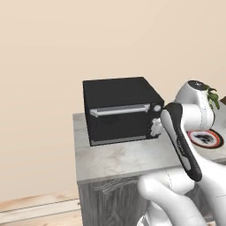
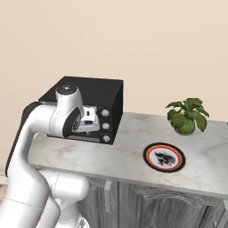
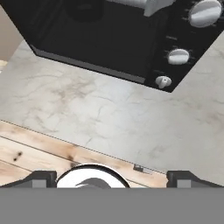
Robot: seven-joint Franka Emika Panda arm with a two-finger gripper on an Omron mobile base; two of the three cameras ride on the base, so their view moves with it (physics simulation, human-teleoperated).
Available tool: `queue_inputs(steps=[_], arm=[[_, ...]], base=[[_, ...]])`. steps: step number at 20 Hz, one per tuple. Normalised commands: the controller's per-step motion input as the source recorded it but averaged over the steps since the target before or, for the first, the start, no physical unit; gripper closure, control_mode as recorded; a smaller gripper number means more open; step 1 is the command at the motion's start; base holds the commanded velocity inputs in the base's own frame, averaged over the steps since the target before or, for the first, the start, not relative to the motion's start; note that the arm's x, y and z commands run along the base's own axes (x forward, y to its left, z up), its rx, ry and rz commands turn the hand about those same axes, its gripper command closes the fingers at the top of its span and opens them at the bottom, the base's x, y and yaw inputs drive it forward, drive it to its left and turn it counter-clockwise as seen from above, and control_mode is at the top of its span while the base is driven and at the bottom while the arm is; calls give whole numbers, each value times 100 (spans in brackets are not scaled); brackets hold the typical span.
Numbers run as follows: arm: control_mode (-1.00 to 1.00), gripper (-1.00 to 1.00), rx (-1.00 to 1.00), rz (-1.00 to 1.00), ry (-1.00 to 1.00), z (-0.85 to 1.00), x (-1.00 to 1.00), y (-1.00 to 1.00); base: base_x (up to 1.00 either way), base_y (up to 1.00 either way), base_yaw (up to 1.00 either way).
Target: Pick up the bagel from the plate, place it on the toaster oven rack, close the door, and set the timer.
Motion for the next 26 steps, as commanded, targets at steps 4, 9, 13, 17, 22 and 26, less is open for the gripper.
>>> queue_inputs(steps=[4,9,13,17,22,26], arm=[[-100,-100,20,0,-7,-43,5,-39],[-100,-100,3,-3,-2,-37,29,-28],[-100,-100,0,-9,3,-28,59,-7],[-100,-100,1,-9,15,-17,71,0],[-100,-100,3,-2,14,-30,60,-15],[-100,-100,1,0,7,-42,34,-28]], base=[[0,0,0],[0,0,0],[0,0,0],[0,0,0],[0,0,0],[0,0,0]])
